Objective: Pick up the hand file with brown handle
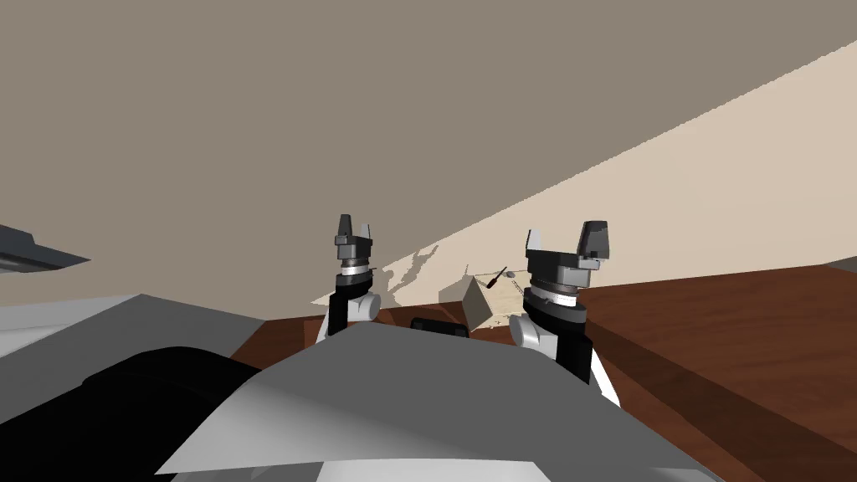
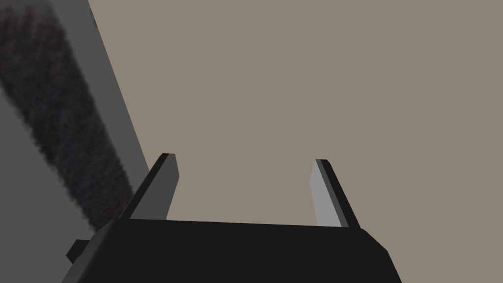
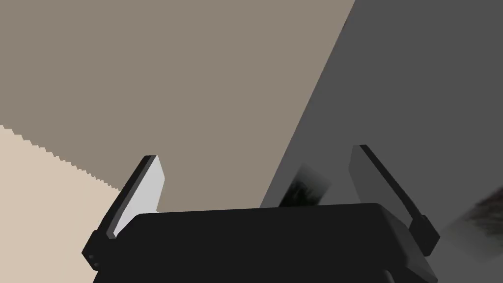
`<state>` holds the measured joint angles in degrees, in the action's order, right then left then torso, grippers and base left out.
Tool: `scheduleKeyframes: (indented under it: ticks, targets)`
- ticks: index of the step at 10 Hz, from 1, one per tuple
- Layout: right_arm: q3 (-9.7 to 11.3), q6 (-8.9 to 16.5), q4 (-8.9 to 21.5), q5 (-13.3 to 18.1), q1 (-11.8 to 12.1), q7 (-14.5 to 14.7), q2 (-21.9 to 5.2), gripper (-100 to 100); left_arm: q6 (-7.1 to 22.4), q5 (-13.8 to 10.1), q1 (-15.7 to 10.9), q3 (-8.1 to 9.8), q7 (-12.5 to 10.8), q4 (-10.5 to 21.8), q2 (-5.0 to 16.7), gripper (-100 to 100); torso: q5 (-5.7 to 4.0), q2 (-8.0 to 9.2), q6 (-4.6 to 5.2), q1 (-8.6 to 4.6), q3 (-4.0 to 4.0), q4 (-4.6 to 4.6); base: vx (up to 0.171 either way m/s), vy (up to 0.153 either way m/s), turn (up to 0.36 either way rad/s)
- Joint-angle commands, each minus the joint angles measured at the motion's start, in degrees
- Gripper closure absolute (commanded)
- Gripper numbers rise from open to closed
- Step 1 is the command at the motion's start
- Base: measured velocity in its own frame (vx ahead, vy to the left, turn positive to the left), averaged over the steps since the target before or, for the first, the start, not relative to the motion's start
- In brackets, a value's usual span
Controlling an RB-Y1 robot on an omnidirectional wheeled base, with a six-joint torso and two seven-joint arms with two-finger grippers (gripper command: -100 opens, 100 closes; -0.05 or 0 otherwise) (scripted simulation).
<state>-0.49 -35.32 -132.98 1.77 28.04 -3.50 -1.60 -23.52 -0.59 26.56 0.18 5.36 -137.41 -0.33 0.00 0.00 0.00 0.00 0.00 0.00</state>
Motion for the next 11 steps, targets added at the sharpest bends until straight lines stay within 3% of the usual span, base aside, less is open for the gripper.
scheduleKeyframes:
  ticks: [1, 11]
  targets:
    - [-0.6, 0.0, 2.4, 0.1, -1.0, 2.4, -1.7, -100, 0.0, 0.0, 0.0, 0.00, 0.0, 0.0, 0.0, 0, 0.00, 0.00, 0.00, 0.00, 0.00, 0.00, 0.007, -0.010, -0.037]
    - [-4.0, 0.2, 16.8, 0.8, -6.9, 16.6, -6.5, -100, 0.0, 0.0, 0.0, 0.00, 0.0, 0.0, 0.0, 0, 0.00, -0.04, 0.00, -0.01, -0.03, -0.01, 0.011, -0.006, -0.024]
